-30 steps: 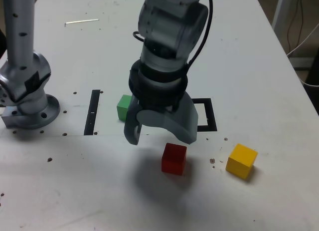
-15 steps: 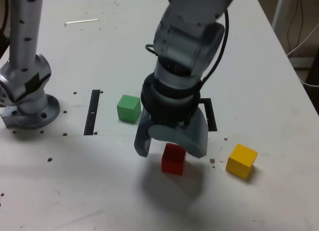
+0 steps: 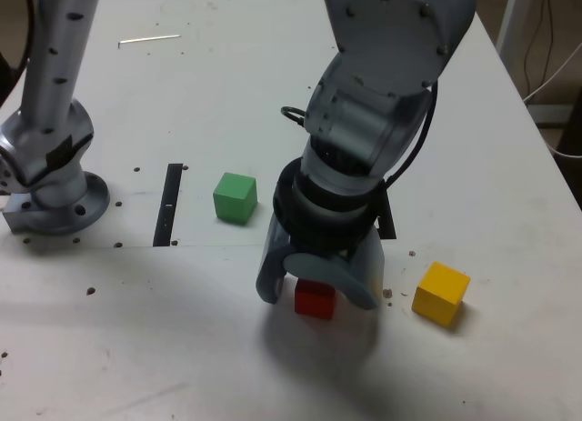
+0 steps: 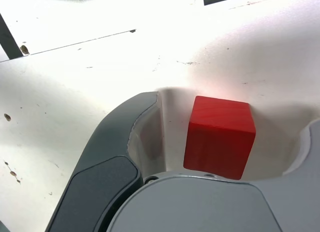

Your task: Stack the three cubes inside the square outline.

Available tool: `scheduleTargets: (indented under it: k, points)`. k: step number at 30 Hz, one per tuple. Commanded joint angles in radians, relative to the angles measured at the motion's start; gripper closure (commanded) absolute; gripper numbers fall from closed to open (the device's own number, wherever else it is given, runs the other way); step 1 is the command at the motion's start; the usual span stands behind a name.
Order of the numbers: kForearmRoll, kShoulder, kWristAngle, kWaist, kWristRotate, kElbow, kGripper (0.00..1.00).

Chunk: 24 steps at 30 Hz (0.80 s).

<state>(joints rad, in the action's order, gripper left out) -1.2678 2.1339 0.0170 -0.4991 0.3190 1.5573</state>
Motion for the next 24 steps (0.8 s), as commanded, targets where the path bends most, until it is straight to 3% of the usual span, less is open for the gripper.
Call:
scheduleTargets:
  k: [1, 7, 10, 24]
  points:
    - [-0.004, 0.01, 0.002, -0.001, 0.002, 0.011, 0.17]
    - [-0.011, 0.013, 0.016, -0.001, 0.006, 0.018, 0.48]
    - [-0.012, 0.013, 0.023, -0.001, 0.007, 0.015, 0.58]
    - [-0.019, 0.018, -0.008, 0.002, 0.002, 0.028, 0.65]
